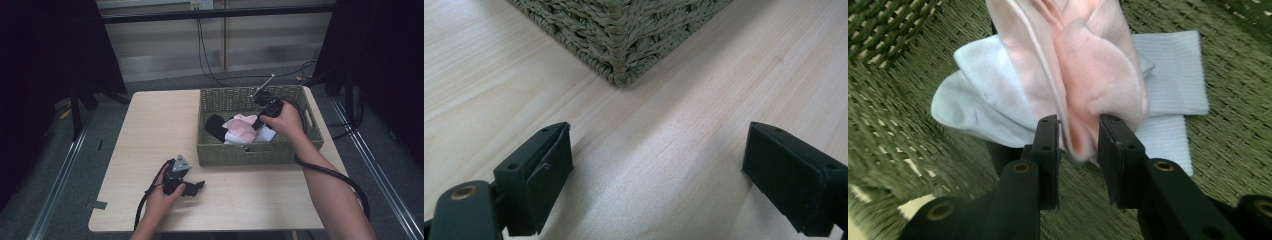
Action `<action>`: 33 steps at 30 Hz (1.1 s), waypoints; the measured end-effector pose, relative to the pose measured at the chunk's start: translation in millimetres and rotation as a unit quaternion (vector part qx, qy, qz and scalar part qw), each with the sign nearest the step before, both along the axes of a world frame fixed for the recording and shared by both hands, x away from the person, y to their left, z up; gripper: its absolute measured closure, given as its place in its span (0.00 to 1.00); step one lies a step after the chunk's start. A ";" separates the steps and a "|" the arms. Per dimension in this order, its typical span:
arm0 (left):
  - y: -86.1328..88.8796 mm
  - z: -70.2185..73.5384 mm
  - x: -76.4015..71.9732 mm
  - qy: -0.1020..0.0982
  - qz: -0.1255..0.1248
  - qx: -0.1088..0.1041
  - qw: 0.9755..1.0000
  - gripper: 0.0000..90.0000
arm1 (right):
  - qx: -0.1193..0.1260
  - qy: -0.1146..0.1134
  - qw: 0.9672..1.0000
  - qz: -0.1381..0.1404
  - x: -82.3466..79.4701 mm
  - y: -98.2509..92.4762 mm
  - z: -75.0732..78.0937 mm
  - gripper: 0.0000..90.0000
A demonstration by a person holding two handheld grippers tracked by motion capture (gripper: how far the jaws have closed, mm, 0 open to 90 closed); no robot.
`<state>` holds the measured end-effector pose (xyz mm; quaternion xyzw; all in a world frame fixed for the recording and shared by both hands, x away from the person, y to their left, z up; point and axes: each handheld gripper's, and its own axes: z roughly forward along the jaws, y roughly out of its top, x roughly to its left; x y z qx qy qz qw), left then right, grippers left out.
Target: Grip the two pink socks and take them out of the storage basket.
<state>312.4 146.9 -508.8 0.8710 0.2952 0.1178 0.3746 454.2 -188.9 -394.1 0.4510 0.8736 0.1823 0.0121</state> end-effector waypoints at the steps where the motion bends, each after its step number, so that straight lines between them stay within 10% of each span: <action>1: 0.0 0.0 0.0 0.000 0.000 0.000 1.000 0.13 | -0.001 0.002 1.000 0.004 0.3 4.2 -3.5 0.82; 5: 0.0 0.1 -0.2 0.000 0.001 0.001 1.000 0.13 | -0.008 0.002 1.000 0.006 0.0 8.5 -1.3 0.95; 33: 0.0 0.1 -0.1 0.000 0.000 0.001 1.000 0.13 | -0.021 -0.006 0.999 0.049 -20.8 -7.1 83.7 0.95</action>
